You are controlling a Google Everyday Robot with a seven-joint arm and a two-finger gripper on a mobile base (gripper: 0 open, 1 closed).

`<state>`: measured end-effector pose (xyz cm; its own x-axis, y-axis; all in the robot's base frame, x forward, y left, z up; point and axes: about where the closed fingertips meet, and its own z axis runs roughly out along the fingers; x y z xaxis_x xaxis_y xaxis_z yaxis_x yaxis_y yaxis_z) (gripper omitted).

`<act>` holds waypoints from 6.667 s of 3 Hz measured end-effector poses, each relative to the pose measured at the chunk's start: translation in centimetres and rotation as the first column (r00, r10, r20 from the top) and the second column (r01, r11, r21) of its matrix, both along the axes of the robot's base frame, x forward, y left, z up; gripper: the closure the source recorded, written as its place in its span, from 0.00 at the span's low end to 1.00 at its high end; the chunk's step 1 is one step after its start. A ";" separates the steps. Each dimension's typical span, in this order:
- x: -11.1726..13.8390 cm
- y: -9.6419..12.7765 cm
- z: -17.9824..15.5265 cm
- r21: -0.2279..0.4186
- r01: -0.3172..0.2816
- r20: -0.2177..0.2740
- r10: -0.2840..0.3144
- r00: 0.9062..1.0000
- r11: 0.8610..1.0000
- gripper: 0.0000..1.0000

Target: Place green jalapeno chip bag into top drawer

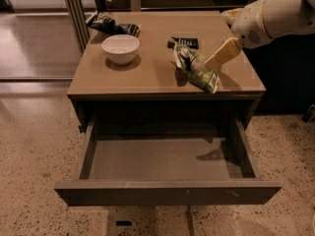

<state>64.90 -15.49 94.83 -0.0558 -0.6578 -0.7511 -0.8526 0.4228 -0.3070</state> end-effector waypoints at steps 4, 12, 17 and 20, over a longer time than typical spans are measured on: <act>3.6 3.7 -8.7 0.027 -0.040 -0.166 0.044 0.985 0.999 0.00; -6.9 5.5 -9.4 0.070 -0.418 -0.266 0.421 0.867 0.906 1.00; -11.4 3.3 -20.3 -0.067 -0.477 -0.353 0.426 0.833 0.876 1.00; -8.6 1.2 -28.5 -0.188 -0.330 -0.210 0.291 0.933 0.925 1.00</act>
Offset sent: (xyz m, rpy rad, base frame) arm 0.0401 0.0356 -0.0751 0.0501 0.1412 0.0461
